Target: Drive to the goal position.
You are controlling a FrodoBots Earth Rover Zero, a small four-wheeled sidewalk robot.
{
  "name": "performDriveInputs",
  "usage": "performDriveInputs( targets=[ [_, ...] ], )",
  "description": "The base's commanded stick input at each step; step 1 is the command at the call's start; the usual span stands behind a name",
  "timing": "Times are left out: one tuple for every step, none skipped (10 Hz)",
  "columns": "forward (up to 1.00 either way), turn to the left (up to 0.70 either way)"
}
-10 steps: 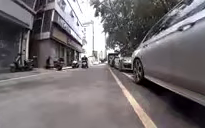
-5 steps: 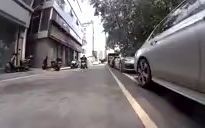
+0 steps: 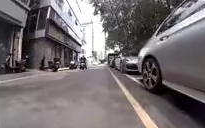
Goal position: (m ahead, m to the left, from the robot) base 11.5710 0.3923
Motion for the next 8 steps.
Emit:
performDriveInputs(
  targets=[
    [0.7,0.0],
    [0.7,0.13],
    [0.7,0.14],
    [0.7,0.14],
    [0.7,0.06],
    [0.7,0.0],
    [0.7,0.0],
    [0.7,0.0]
  ],
)
